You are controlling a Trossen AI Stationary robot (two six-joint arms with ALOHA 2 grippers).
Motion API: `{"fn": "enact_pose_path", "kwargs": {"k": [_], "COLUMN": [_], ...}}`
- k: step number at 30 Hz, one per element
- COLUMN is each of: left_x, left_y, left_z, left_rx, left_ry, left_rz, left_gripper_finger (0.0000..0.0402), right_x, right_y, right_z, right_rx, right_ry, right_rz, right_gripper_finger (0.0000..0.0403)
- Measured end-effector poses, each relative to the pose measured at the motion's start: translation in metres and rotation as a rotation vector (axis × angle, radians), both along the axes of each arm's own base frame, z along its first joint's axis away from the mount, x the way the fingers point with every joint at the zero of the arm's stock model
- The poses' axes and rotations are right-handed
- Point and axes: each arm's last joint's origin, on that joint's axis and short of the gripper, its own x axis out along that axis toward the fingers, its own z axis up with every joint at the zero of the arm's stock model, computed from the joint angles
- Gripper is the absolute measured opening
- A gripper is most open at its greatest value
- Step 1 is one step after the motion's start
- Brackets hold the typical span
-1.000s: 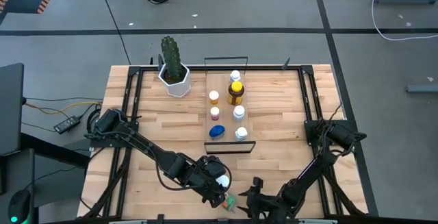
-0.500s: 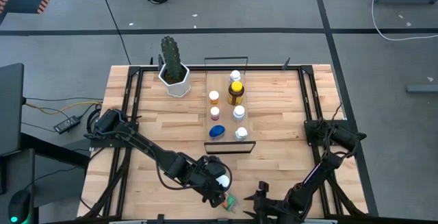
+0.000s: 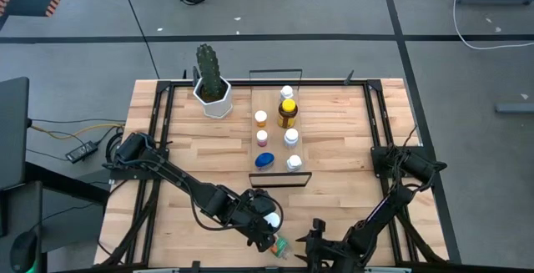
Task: Pick and place medicine bottles onto shelf by color
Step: Close the lid of the green medicine bottle
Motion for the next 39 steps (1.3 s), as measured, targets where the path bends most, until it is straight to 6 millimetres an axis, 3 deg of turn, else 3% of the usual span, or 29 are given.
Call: {"fn": "enact_pose_path", "kwargs": {"k": [12,22,39], "left_x": [0.003,0.003,0.003], "left_y": [0.005,0.005,0.006], "left_z": [0.0,0.0,0.0], "left_rx": [0.008,0.008,0.008], "left_ry": [-0.003,-0.003,-0.003], "left_rz": [0.015,0.015,0.016], "left_gripper_finger": [0.0251,0.0249,0.0246], "right_x": [0.006,0.008,0.03], "right_y": [-0.015,-0.011,-0.028], "right_z": [-0.014,-0.011,-0.007], "right_rx": [0.036,0.039,-0.008], "right_ry": [0.006,-0.022,-0.069], "right_rz": [-0.013,0.037,-0.011], "right_gripper_finger": [0.0218,0.0219,0.0218]}}
